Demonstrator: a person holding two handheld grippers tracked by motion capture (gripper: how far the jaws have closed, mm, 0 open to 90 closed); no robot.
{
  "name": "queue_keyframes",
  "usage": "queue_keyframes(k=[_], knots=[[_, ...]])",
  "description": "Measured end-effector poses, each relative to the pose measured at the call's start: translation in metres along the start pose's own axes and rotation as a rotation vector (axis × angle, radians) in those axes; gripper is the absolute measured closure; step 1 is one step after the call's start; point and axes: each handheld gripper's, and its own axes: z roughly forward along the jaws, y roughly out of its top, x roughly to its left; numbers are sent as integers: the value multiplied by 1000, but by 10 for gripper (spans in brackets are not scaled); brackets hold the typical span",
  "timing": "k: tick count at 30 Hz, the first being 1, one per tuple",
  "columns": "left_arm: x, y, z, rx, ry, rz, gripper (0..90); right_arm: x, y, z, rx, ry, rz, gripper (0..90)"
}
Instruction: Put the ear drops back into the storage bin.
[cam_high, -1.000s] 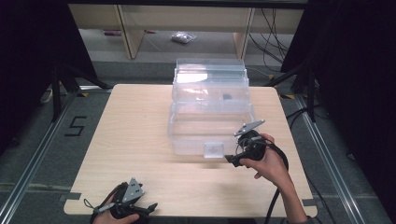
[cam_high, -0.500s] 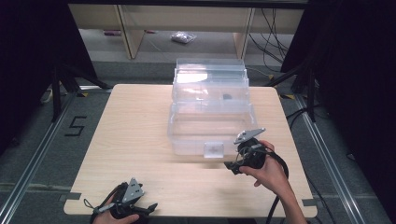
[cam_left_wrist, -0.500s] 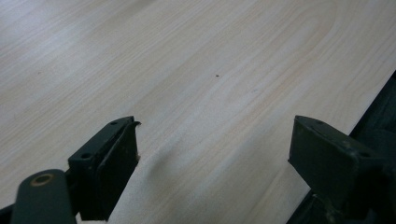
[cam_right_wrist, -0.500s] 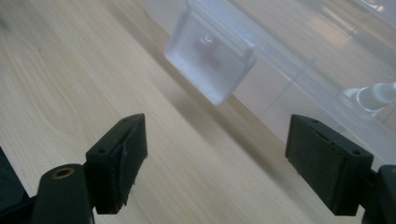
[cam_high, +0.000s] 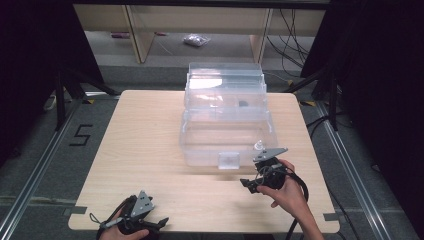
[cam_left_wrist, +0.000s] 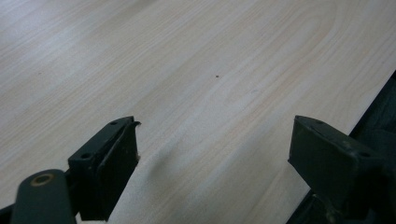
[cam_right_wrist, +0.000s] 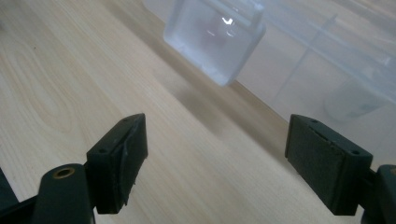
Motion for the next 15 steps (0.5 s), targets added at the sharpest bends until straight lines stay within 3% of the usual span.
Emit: queue_keyframes(k=[2, 3, 4, 6, 7, 8, 9, 10, 11, 12, 15], knots=[[0, 0, -1, -7, 0, -4, 150, 0, -5, 1, -11, -4, -14, 219], [2, 0, -3, 19, -5, 27, 150, 1, -7, 1, -14, 0, 1, 217], [2, 0, -3, 19, -5, 27, 150, 1, -7, 1, -14, 0, 1, 217], [0, 0, 0, 3, 2, 0, 150, 2, -12, 3, -30, -6, -12, 217], [0, 0, 0, 3, 0, 2, 150, 4, -13, 1, -6, 3, 14, 217], [0, 0, 0, 3, 0, 2, 150, 3, -16, 4, -35, 4, -8, 217], [-1, 0, 1, 3, -3, -12, 150, 5, -17, 0, -8, 8, 14, 218], [-1, 0, 1, 3, -3, -12, 150, 5, -20, 2, -38, -4, 6, 218], [0, 0, 0, 2, 0, 3, 150, 5, -21, 1, -18, 1, 8, 218], [0, 0, 0, 1, -2, -5, 150, 6, -23, 2, -44, -3, 17, 220], [-1, 0, 0, -2, -1, -8, 150, 6, -27, 1, -52, -7, 29, 220]])
